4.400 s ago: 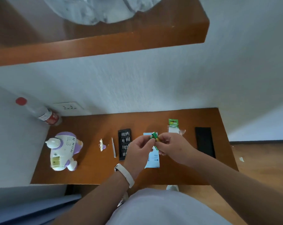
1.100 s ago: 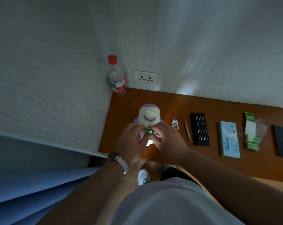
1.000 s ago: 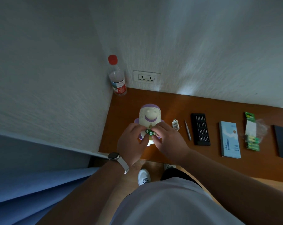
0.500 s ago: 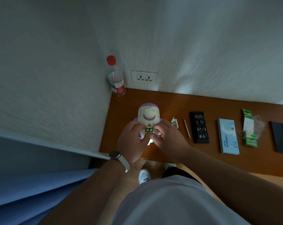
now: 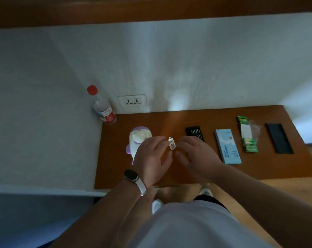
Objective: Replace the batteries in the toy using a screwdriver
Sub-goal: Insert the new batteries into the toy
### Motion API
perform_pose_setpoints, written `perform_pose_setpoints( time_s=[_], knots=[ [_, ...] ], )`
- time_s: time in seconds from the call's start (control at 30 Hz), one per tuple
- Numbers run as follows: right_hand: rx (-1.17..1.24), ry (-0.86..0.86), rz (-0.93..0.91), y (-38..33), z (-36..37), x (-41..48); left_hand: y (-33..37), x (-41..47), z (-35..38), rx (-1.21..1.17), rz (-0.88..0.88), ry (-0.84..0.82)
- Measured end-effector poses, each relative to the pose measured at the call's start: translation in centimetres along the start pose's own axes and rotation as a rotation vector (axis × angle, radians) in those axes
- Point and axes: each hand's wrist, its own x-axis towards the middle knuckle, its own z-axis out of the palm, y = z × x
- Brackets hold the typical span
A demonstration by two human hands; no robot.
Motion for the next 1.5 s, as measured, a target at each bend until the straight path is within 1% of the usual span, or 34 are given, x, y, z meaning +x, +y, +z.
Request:
perform_pose_setpoints(
  time_s=[0.17,0.3,0.43,0.47,0.57,0.73,0.8,0.87,0.97,1.1,1.2,1.3,1.5],
  knots=[
    [0.008,0.023,0.101,4.4,-1.6,-2.7,2.8,1.7,3.4,0.039,-0.020,-0.214],
    [-0.013,0.007,0.124,9.5,-3.3,-5.7,6.7,3.6,6.8,0.075,0.008,-0.321],
    [-0.048,-0.013,0.179,14.8,-5.4,-8.9,12.1,5.5,10.9,0.072,-0.082,-0.395],
    [-0.054,-0.030,0.188,16.2,-5.9,-9.7,13.3,6.0,12.0,0.082,-0.071,-0.411],
    [-0.066,-0.085,0.182,20.6,-7.1,-11.7,16.2,7.4,15.1,0.117,0.017,-0.481],
    [-0.089,-0.108,0.173,27.3,-8.2,-14.2,19.9,9.3,19.9,0.168,-0.014,-0.643],
    [-0.087,-0.117,0.157,29.5,-8.4,-14.6,20.9,9.8,21.5,0.176,-0.008,-0.678],
    [-0.088,-0.128,0.131,31.3,-8.4,-14.8,21.6,10.2,22.7,0.185,-0.040,-0.697],
    [-0.092,-0.158,0.105,33.6,-8.4,-14.6,22.6,10.2,24.4,0.215,-0.054,-0.721],
    [-0.115,-0.210,0.101,35.8,-7.8,-13.6,22.8,10.5,26.6,0.217,-0.105,-0.833],
    [-0.061,-0.205,0.137,36.9,-7.0,-12.1,22.7,10.6,27.5,0.210,-0.172,-0.889],
    [0.008,-0.213,0.157,37.6,-6.3,-10.1,22.7,10.4,28.0,0.207,-0.173,-0.913],
    [0.041,-0.342,0.096,38.3,-5.0,-7.3,22.5,10.1,28.7,0.219,-0.176,-0.918]
  ],
)
